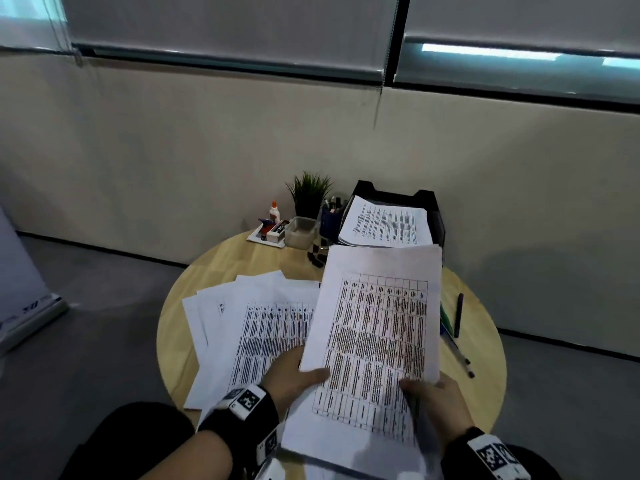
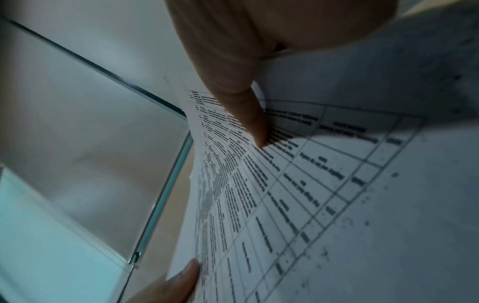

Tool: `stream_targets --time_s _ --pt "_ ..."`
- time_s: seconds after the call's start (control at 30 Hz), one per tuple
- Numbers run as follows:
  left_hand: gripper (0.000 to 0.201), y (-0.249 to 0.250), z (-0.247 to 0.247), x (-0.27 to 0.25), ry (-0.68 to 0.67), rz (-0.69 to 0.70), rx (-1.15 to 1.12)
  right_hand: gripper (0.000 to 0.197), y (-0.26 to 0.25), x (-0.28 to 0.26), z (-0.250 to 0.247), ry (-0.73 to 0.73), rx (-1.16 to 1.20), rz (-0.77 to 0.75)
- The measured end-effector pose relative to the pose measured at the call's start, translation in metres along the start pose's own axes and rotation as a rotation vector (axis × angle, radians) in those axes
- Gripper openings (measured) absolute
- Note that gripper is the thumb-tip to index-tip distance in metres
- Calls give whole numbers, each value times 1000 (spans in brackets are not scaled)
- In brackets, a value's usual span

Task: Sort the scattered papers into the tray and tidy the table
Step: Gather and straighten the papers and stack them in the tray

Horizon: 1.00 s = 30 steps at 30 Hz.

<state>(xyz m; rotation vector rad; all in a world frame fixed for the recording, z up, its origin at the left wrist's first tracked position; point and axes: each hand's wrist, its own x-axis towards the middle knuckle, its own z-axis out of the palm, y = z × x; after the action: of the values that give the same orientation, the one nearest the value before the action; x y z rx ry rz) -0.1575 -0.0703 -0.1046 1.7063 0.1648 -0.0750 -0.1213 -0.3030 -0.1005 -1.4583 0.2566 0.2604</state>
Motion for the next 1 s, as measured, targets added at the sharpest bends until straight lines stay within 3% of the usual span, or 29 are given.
stream_targets --time_s 0.07,0.13,0.27,0.37,0.53,0.8,0.87,0.93,1.0 --pt "2 -12 -10 -2 86 -19 130 22 7 2 -5 6 -5 20" --pt "8 -27 -30 4 233 -52 328 22 9 6 -11 20 31 45" --pt "58 -44 -75 11 472 -291 641 26 13 15 -15 38 28 162" --pt "73 -49 -95 12 472 -454 738 35 18 19 -8 54 -12 239" --pt "65 -51 -102 16 495 -524 682 30 29 27 5 42 -53 322" --pt "16 -53 -101 17 487 -303 391 28 31 30 8 72 -136 309" --pt "11 -50 -97 16 484 -249 356 31 34 30 8 64 -106 308" --pt "14 -47 -92 14 418 -257 336 43 27 25 13 27 -64 286" --pt "22 -48 -91 13 307 -299 301 71 17 20 18 6 -84 245"
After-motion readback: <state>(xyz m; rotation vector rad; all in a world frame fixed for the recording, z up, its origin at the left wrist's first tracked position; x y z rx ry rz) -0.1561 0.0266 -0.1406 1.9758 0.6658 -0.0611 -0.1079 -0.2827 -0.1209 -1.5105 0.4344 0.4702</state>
